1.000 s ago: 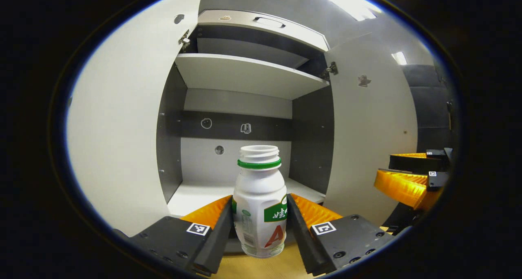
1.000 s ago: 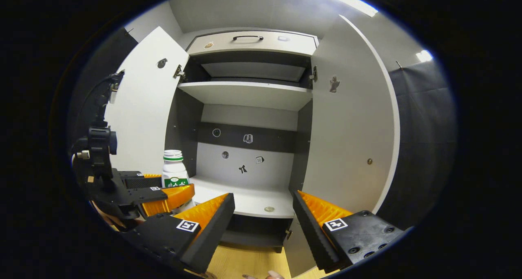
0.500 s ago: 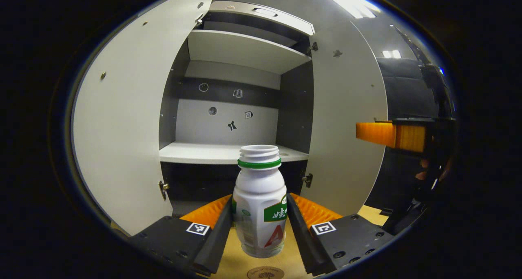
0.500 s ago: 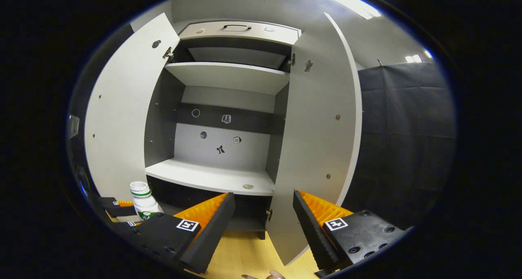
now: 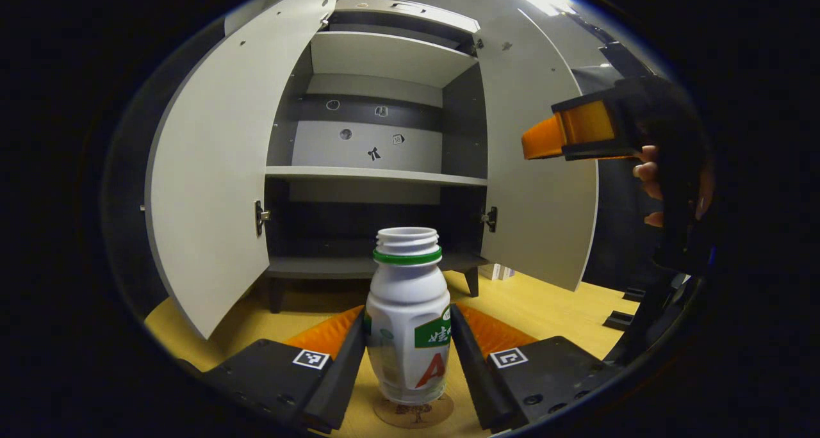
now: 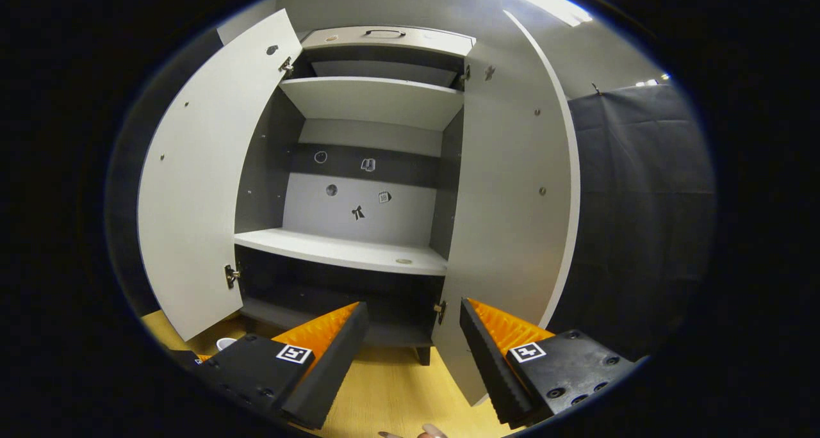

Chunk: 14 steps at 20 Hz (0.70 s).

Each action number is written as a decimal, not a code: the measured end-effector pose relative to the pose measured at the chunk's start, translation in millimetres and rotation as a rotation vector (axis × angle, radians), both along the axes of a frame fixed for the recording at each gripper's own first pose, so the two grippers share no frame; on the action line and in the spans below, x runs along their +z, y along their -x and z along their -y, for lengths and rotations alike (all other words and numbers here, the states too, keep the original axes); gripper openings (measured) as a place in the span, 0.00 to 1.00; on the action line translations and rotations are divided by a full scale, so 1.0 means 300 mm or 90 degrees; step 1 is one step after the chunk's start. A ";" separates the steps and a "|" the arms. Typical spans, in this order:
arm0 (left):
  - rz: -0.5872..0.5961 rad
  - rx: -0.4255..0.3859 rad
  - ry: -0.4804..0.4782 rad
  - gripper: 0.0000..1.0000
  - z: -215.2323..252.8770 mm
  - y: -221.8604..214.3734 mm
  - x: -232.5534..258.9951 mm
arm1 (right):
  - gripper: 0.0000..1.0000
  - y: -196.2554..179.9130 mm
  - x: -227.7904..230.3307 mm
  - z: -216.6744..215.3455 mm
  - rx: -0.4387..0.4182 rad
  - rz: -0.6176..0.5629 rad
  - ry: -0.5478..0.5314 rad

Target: Grasp the bottle in the cabinet with the left hand and place it on the coaster, then close the right door with the right hand and the left door with the left hand.

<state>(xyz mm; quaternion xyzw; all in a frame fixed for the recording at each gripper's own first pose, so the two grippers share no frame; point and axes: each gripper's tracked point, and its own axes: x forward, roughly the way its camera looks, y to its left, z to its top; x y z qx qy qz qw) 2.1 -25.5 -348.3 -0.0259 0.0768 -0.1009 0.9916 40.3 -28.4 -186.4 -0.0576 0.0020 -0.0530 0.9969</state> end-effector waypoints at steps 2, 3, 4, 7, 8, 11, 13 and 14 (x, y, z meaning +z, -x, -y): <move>0.002 0.011 0.001 0.76 0.014 0.018 -0.043 | 0.96 0.018 -0.050 0.013 0.007 -0.012 -0.001; 0.003 0.017 -0.003 0.76 0.019 0.024 -0.064 | 0.96 0.025 -0.071 0.022 0.008 -0.018 0.000; 0.004 0.024 -0.007 0.76 0.022 0.027 -0.077 | 0.96 0.034 -0.085 0.031 0.010 -0.022 0.002; 0.018 0.042 -0.025 0.76 0.019 0.021 -0.106 | 0.96 0.047 -0.127 0.042 0.023 -0.033 0.003; 0.021 0.048 -0.034 0.76 0.015 0.016 -0.115 | 0.96 0.047 -0.140 0.043 0.026 -0.037 0.008; 0.023 0.055 -0.052 0.76 0.013 0.017 -0.145 | 0.96 0.043 -0.177 0.046 0.037 -0.047 0.013; 0.023 0.057 -0.059 0.76 0.043 0.028 -0.141 | 0.96 0.031 -0.191 0.048 0.042 -0.056 0.009; 0.023 0.060 -0.060 0.76 0.044 0.028 -0.136 | 0.96 0.027 -0.190 0.051 0.042 -0.056 0.007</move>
